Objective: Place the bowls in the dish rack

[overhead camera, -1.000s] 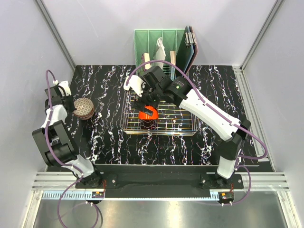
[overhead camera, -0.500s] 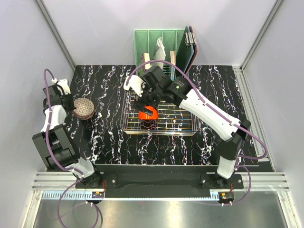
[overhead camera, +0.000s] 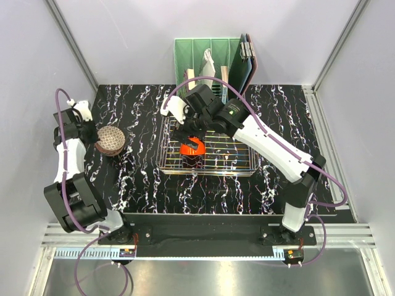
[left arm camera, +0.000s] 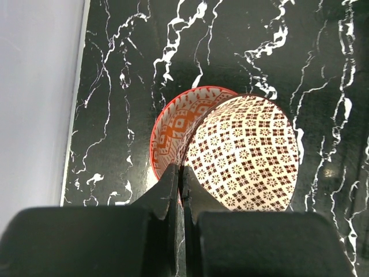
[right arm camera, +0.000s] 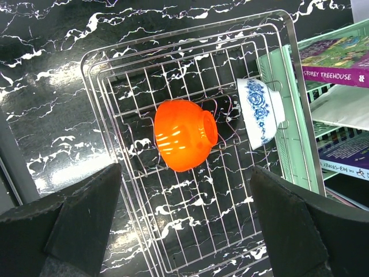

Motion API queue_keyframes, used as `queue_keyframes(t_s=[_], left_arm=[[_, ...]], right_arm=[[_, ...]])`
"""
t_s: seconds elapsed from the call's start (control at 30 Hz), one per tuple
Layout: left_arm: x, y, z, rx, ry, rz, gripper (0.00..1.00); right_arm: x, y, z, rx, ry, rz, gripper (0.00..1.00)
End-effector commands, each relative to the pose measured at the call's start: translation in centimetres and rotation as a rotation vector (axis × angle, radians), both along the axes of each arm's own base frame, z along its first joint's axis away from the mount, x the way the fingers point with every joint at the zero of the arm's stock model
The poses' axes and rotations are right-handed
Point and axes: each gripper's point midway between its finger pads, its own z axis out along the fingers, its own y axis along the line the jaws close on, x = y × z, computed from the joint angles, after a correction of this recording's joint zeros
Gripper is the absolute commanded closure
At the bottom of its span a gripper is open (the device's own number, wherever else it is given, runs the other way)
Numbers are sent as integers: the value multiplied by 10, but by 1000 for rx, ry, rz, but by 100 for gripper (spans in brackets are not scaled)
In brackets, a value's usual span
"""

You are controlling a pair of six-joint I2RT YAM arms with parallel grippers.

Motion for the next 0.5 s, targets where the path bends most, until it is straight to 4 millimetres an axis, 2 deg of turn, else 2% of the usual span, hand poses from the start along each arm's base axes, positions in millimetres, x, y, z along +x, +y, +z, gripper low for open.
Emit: queue_keyframes(t_s=[0.0, 0.2, 0.23, 0.4, 0.43, 0.47], left_arm=[[15, -7, 64, 28, -171, -46, 100], [12, -29, 89, 3, -222, -111, 100], [11, -35, 91, -11, -227, -128, 100], [5, -63, 108, -47, -269, -211, 100], [4, -69, 111, -58, -277, -229, 100], [4, -73, 112, -67, -278, -241, 100]], right_arm=[[3, 7, 19, 68, 0, -10, 0], [-3, 26, 10, 138, 124, -1, 0], [2, 27, 6, 147, 144, -12, 0], [16, 38, 11, 271, 279, -63, 0], [26, 38, 7, 286, 300, -84, 0], [25, 42, 11, 316, 335, -81, 0]])
